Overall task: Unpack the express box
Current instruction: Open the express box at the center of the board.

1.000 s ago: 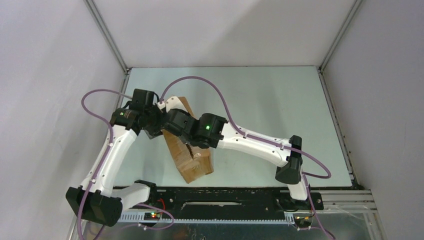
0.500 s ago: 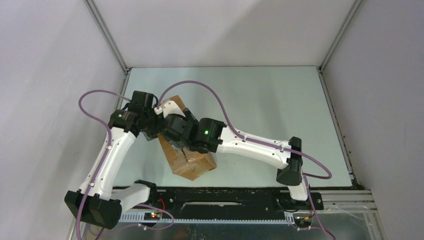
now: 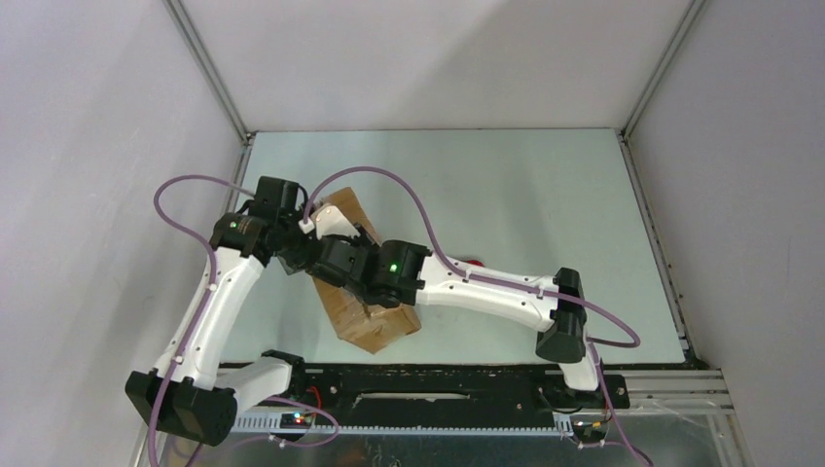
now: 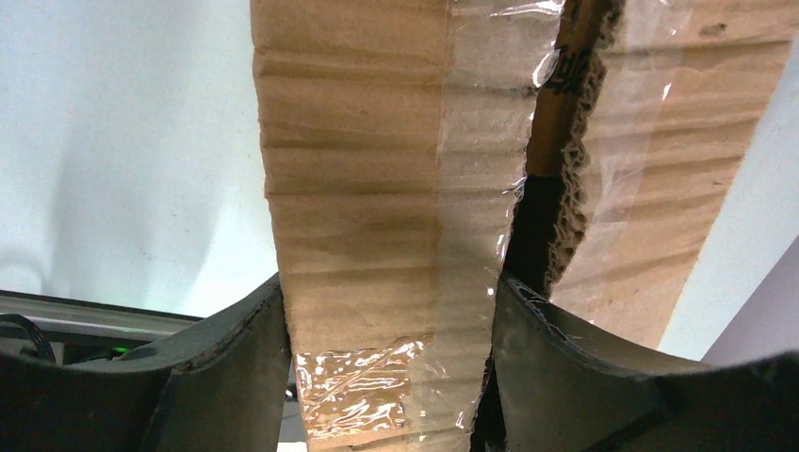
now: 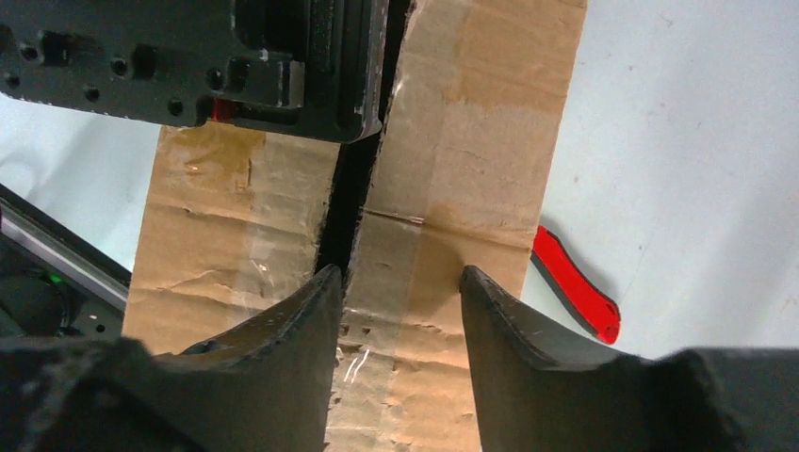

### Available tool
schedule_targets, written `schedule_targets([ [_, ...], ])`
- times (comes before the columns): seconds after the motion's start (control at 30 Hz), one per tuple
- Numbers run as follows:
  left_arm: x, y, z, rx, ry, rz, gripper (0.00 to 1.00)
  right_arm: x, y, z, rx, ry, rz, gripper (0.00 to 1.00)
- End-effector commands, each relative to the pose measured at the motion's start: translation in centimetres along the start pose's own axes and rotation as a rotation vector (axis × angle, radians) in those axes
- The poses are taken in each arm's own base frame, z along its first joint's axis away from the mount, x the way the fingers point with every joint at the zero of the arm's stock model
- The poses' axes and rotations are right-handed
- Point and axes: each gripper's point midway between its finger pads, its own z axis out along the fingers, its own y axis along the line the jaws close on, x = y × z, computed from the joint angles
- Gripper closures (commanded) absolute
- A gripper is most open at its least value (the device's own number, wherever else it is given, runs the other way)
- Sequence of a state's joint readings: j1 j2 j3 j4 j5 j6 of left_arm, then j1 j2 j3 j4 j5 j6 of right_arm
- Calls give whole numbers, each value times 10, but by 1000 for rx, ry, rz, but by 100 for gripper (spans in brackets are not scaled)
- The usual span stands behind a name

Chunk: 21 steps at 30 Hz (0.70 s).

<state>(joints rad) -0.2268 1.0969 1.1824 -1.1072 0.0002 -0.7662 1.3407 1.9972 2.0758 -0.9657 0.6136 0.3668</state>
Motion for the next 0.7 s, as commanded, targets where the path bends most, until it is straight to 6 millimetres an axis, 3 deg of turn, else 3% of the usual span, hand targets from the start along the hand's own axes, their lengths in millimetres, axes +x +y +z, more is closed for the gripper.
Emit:
schedule_targets([
  [0.0,-14,-12,-17,64,-61,47,45,-10,-21,-16,40,-56,32,57],
  [0.1,-13,-10,-15,57,-60,60,45,-22,-32,-30,40,-97,65,66],
  [0.23,-18,-5,-16,40,-96,72,46,-25,-47,-39,70,-108,77,71],
  [0.67,-21,-5,-20,49,-119,101,52,2,-73,-38,159,-15,64,63],
])
